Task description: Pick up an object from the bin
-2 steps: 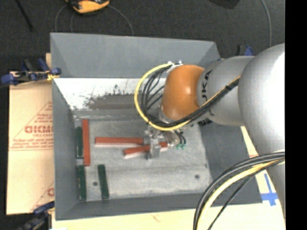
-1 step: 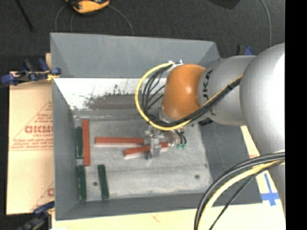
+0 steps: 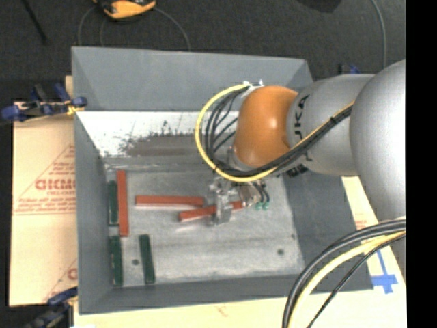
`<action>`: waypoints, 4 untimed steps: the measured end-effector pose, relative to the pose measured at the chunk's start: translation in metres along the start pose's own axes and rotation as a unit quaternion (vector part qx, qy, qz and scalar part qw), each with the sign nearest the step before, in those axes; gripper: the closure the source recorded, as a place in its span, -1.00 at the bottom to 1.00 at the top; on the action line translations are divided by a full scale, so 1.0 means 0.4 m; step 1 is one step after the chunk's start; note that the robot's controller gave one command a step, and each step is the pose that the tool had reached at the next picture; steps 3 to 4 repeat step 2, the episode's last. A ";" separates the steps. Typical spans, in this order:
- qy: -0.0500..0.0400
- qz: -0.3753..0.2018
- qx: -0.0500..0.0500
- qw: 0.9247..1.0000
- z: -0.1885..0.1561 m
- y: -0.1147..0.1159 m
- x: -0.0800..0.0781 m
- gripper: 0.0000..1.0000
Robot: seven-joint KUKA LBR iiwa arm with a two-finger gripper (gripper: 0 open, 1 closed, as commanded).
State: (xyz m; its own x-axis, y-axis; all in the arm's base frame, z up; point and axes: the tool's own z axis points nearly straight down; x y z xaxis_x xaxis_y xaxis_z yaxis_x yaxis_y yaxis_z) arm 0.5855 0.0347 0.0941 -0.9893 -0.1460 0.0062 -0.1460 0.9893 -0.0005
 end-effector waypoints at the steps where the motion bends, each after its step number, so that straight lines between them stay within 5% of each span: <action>1: -0.001 0.000 0.000 1.000 -0.059 -0.001 -0.001 1.00; 4: -0.005 0.000 0.001 1.000 -0.113 -0.002 -0.005 1.00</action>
Offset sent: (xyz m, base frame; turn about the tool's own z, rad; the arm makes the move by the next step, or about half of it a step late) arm 0.0000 0.0000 0.0749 0.0000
